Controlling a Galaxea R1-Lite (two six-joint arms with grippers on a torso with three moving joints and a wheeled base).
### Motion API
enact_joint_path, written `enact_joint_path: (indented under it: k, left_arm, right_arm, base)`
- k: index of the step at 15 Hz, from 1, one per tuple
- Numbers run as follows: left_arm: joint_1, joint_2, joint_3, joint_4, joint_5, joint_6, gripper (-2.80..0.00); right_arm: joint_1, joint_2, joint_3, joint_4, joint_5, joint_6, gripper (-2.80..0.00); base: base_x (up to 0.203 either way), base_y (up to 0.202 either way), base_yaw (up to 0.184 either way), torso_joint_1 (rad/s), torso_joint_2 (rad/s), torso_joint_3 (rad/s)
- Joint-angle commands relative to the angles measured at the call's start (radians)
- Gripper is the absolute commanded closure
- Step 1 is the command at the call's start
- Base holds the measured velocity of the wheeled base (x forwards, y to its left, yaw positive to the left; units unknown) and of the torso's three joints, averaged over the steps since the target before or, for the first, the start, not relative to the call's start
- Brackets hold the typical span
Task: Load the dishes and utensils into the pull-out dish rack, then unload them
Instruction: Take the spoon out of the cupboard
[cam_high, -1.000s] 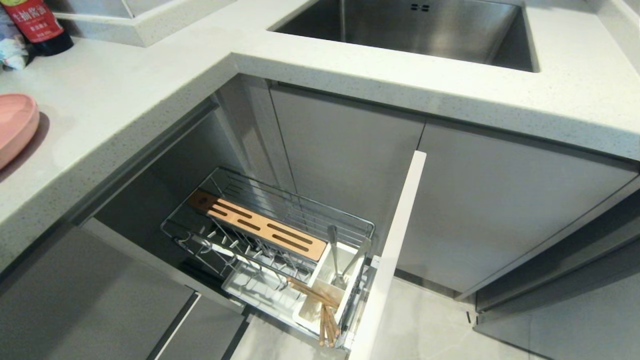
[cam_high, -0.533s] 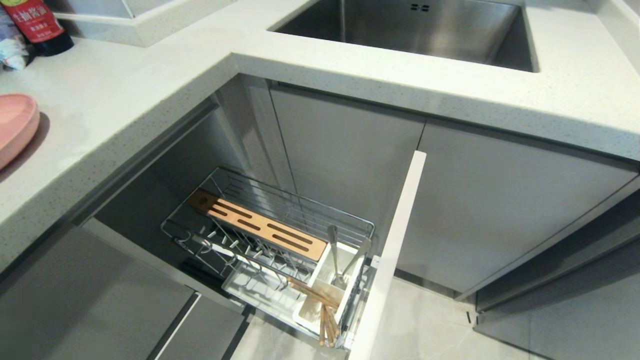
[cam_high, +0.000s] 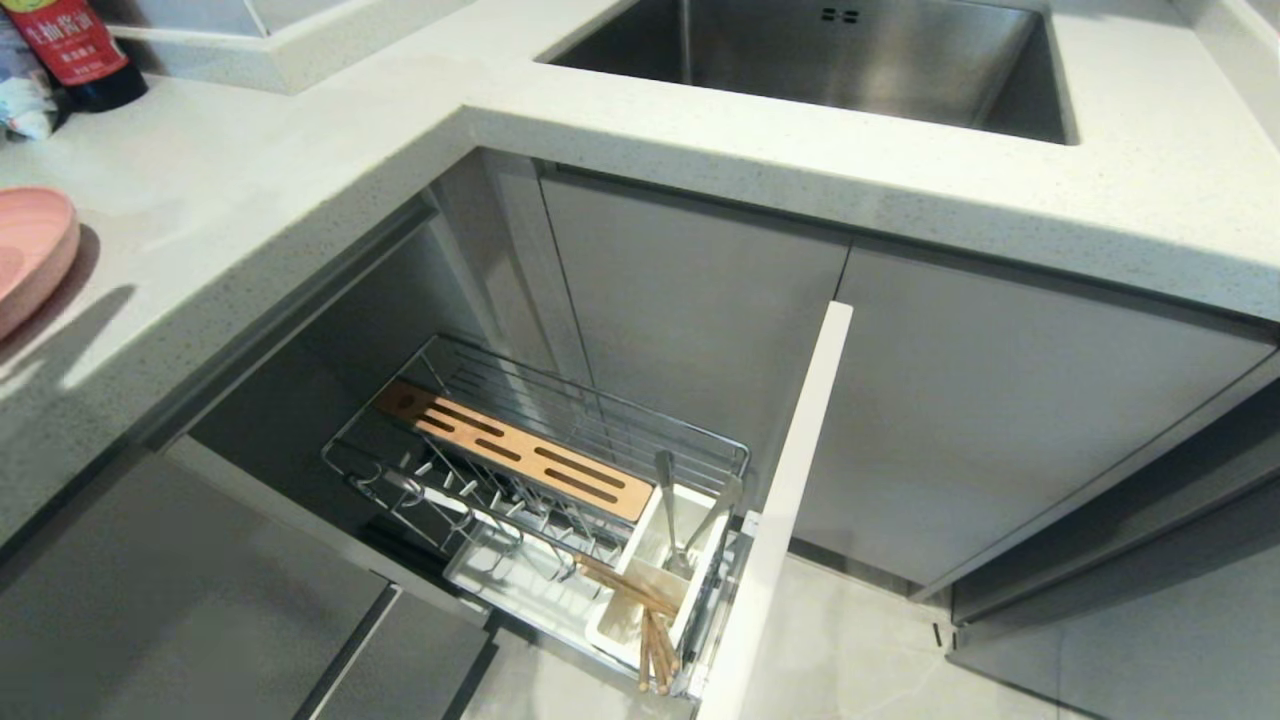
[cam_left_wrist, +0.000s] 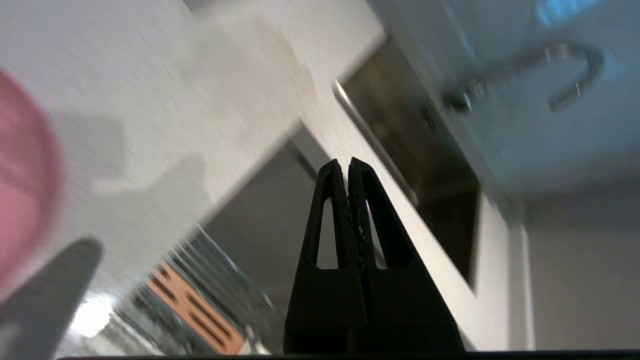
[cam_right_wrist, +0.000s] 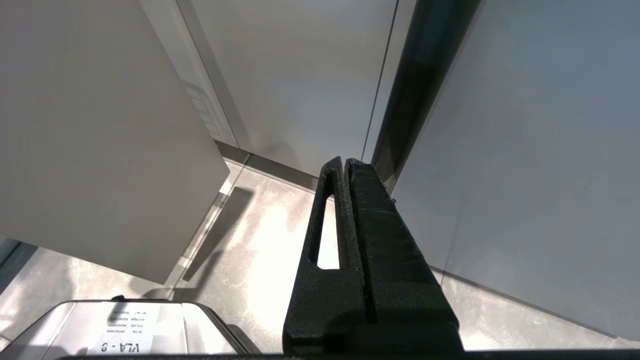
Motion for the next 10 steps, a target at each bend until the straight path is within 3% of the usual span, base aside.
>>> enact_joint_path:
  k: [1,6,10]
  left_arm:
    - [-0.139,0.051,0.005,0.045,0.0,-0.005,0.0]
    - [-0.355,0.214,0.08,0.222,0.011,0.07,0.0]
    - [-0.426,0.247,0.28,0.149,0.074,0.271,0.0]
  right_arm:
    - [0.0,0.0,0.0,-0.001,0.0,0.0,0.0]
    - [0.0,0.0,0.0,0.0,0.0,-0.001,0.0]
    - [0.0,0.0,0.0,0.0,0.0,0.0,0.0]
  base:
    - [0.0,0.0,0.0,0.0,0.0,0.0]
    - [0.0,0.0,0.0,0.0,0.0,0.0]
    - [0.0,0.0,0.0,0.0,0.0,0.0]
